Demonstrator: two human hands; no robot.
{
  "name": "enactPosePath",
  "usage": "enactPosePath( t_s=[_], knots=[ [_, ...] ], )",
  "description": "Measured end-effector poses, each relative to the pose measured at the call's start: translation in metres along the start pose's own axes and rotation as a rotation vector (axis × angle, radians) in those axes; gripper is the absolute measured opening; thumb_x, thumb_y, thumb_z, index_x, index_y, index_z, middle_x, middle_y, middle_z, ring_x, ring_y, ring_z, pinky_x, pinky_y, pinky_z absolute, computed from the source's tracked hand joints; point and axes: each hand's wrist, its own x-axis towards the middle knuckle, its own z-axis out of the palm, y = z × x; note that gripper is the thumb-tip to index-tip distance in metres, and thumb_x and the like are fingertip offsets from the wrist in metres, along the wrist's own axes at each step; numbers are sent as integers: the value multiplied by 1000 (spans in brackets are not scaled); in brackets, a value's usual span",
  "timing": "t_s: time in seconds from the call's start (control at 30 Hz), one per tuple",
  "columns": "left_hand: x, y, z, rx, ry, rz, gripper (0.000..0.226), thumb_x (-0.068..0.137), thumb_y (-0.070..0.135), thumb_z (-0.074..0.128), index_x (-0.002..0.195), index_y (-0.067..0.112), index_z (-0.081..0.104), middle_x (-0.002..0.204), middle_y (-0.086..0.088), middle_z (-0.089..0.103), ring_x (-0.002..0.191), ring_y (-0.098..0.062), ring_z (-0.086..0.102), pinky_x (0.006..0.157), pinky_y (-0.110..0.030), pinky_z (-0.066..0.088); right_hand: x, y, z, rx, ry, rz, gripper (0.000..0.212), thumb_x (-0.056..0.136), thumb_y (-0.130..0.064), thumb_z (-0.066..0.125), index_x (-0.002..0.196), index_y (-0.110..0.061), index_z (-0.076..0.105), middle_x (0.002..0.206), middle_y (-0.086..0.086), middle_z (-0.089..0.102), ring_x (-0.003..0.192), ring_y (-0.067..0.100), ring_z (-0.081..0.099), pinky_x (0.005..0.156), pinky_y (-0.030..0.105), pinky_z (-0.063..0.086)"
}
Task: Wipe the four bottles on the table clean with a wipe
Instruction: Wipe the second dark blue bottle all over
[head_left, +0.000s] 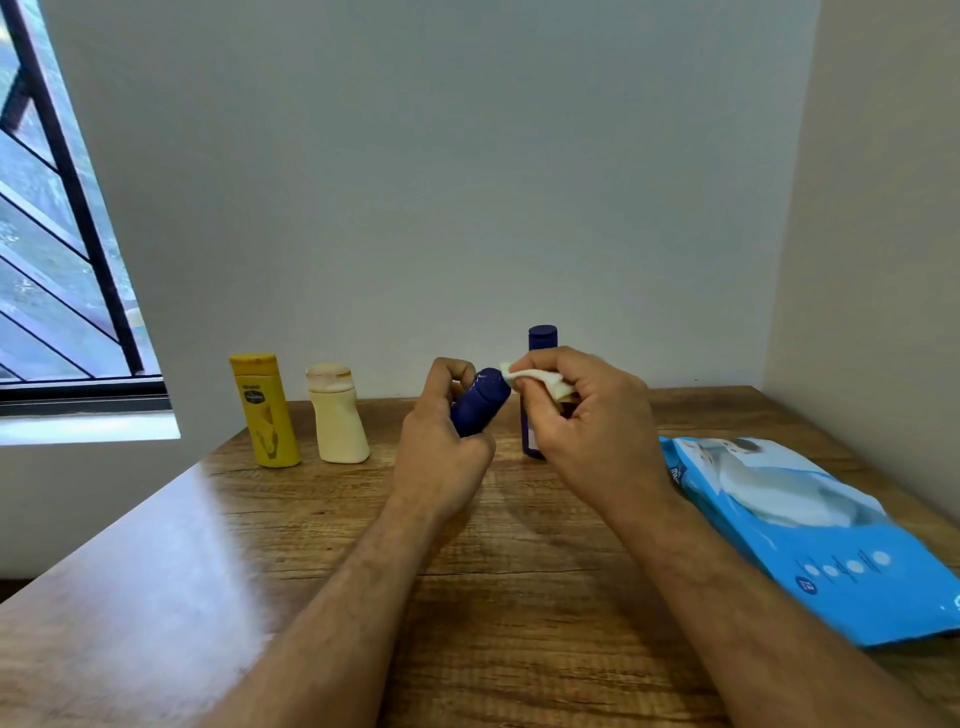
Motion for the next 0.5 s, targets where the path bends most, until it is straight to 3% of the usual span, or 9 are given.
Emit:
enactPosePath(
  t_s=[0.07, 0.2, 0.37, 0.5],
  knots=[
    [0, -3, 1, 40, 1, 5, 62, 71, -11, 65, 102, 38, 43, 102, 3, 57, 84, -19, 60, 67, -32, 58, -1, -3, -1, -2, -25, -57, 15, 85, -14, 73, 97, -23, 74, 88, -15, 67, 80, 1, 61, 68, 7, 46],
    [-3, -6, 1, 166, 8, 28, 61, 74, -4, 66, 105, 40, 39, 102, 5, 61, 90, -20, 63, 76, -40, 60, -2, -6, 2, -8, -117, -58, 16, 88, -22, 70, 103, -26, 74, 93, -22, 65, 90, 0, 61, 77, 9, 47],
    [-6, -3, 1, 292, 81, 102, 66, 72, -2, 64, 106, 43, 30, 108, 4, 53, 93, -19, 57, 83, -45, 56, 1, -1, 0, 8, 30, 9, 15, 89, -20, 70, 104, -25, 72, 96, -14, 68, 90, 0, 62, 75, 4, 46],
    [-7, -2, 0, 305, 85, 126, 67, 77, 0, 63, 109, 45, 26, 113, 1, 53, 98, -21, 57, 86, -45, 55, -2, -7, 1, -32, -5, -79, 15, 88, -22, 72, 103, -25, 72, 96, -18, 67, 88, 0, 63, 75, 6, 46]
  ],
)
